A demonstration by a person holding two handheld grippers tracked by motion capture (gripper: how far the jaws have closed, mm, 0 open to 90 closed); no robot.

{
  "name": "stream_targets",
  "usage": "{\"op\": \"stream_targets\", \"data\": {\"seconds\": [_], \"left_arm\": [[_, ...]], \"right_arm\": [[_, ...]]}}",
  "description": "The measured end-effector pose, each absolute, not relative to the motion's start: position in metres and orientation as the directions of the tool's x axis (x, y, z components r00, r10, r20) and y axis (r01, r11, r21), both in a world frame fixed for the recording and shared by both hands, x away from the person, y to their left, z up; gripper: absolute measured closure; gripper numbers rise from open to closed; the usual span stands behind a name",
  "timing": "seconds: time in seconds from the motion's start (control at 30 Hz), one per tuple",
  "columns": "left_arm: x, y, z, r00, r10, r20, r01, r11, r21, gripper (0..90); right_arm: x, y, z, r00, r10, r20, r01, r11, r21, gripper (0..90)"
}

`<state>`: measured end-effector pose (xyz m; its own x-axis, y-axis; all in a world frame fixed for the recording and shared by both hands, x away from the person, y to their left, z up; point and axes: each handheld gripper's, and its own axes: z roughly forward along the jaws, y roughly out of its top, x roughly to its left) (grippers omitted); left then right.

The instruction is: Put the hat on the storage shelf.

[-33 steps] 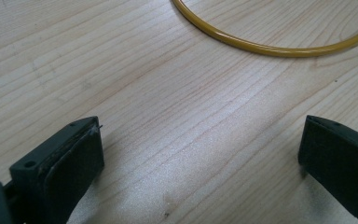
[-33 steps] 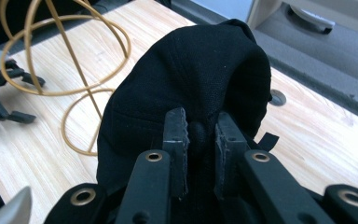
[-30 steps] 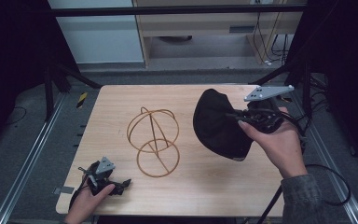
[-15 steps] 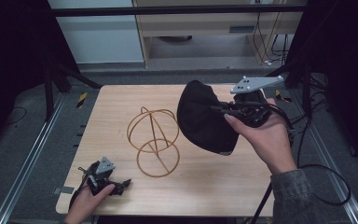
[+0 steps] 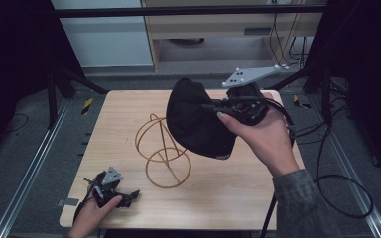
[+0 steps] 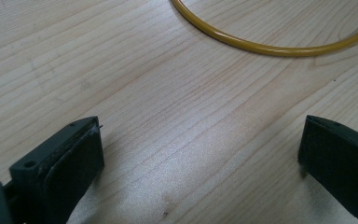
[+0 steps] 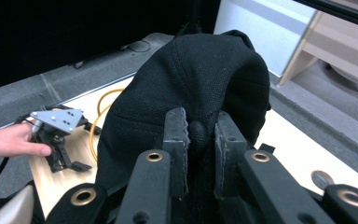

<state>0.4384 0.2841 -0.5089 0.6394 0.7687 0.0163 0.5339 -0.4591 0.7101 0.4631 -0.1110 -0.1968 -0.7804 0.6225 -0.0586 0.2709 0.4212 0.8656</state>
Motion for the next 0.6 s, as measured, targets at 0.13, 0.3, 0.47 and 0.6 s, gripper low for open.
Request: {"op": "stream_targets", "data": {"seconds": [0.13, 0.3, 0.47, 0.6], "left_arm": [[0.438, 0.284, -0.509, 0.64, 0.768, 0.018, 0.533, -0.46, 0.71, 0.0], [0.438, 0.284, -0.509, 0.641, 0.767, 0.017, 0.532, -0.461, 0.71, 0.0], [0.438, 0.284, -0.509, 0.644, 0.765, 0.018, 0.53, -0.463, 0.71, 0.0], [0.438, 0.284, -0.509, 0.645, 0.764, 0.018, 0.529, -0.464, 0.71, 0.0]], "right_arm": [[0.47, -0.092, -0.192, -0.798, 0.6, -0.061, 0.262, 0.437, 0.86, 78.3], [0.478, -0.07, -0.188, -0.812, 0.58, -0.063, 0.264, 0.461, 0.848, 78.2], [0.485, -0.051, -0.187, -0.826, 0.562, -0.048, 0.275, 0.476, 0.836, 78.1], [0.494, -0.035, -0.188, -0.832, 0.554, -0.042, 0.298, 0.508, 0.808, 77.9]]}}
